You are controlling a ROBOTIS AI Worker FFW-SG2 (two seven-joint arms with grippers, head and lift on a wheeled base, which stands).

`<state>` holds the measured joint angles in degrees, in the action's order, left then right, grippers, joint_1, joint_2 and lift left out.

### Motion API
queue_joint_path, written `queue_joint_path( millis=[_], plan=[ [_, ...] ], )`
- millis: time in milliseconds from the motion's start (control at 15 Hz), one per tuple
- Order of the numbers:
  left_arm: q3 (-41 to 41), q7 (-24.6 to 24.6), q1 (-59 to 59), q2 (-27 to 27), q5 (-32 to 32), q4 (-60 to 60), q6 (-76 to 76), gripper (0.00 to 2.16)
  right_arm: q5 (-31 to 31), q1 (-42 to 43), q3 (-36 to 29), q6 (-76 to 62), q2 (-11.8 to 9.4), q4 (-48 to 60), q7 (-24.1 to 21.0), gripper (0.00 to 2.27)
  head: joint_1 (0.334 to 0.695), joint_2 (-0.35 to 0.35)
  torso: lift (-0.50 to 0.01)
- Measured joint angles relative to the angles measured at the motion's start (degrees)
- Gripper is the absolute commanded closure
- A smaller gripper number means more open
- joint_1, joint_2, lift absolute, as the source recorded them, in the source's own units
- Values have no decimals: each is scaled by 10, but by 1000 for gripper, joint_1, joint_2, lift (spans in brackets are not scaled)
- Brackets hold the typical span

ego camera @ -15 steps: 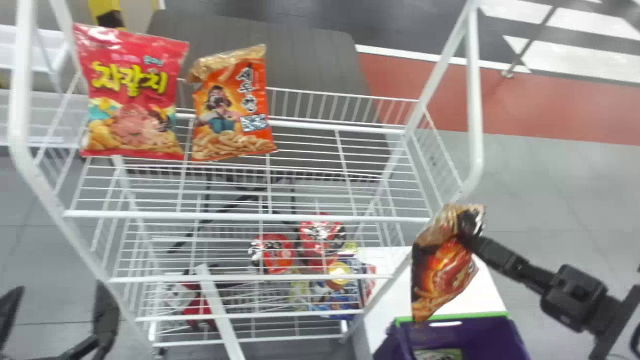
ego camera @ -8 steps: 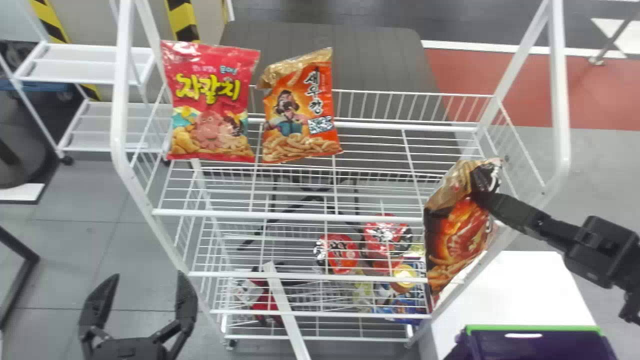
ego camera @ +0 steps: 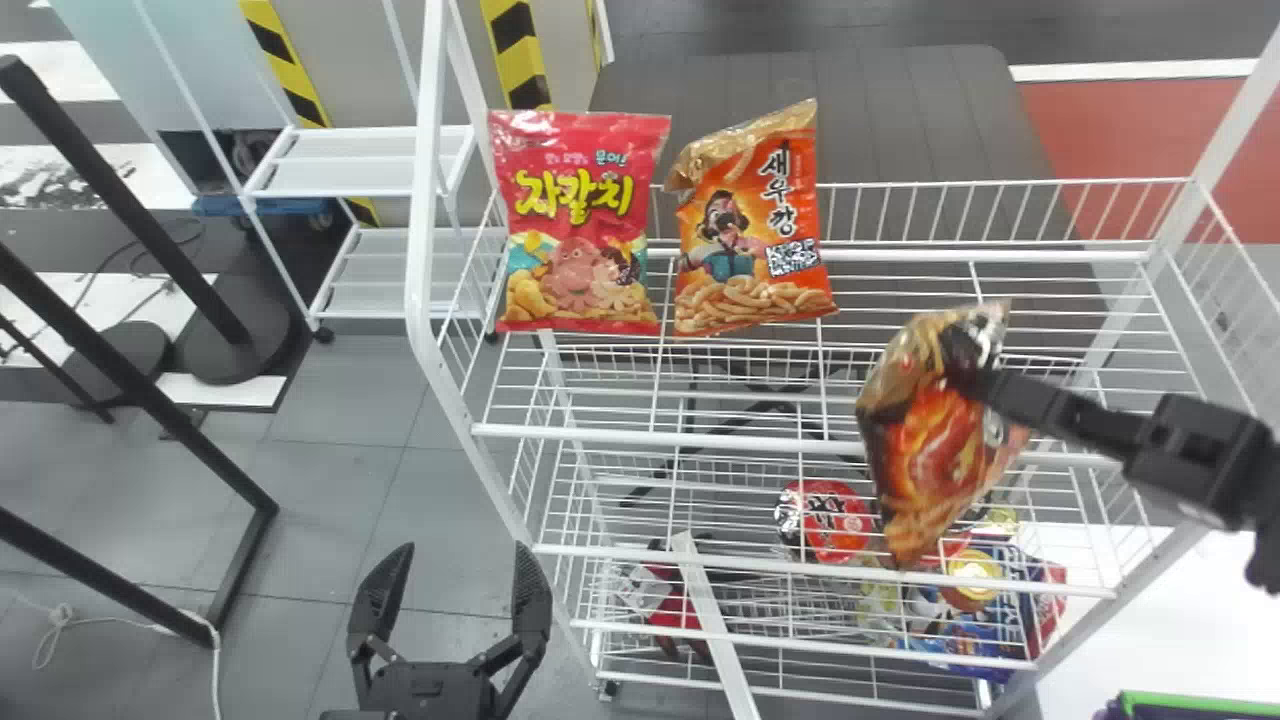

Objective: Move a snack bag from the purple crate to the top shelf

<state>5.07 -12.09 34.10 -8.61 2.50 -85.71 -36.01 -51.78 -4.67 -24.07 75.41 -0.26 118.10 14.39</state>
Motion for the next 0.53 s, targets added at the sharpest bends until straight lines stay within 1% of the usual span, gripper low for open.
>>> queue_joint_path(
  millis=[133,333,533],
  plan=[
    [-6,3,-1,-1,2,3,0,80,3,24,13,-54,0,-30,-5,2179,695,139,0],
    [-11,7,-6,-4,8,7,-1,80,5,51,36,-144,0,-91,0,2179,695,133,0],
    [-12,8,-11,-7,13,14,-4,80,4,65,67,-256,0,-170,27,2179,695,131,0]
  ],
)
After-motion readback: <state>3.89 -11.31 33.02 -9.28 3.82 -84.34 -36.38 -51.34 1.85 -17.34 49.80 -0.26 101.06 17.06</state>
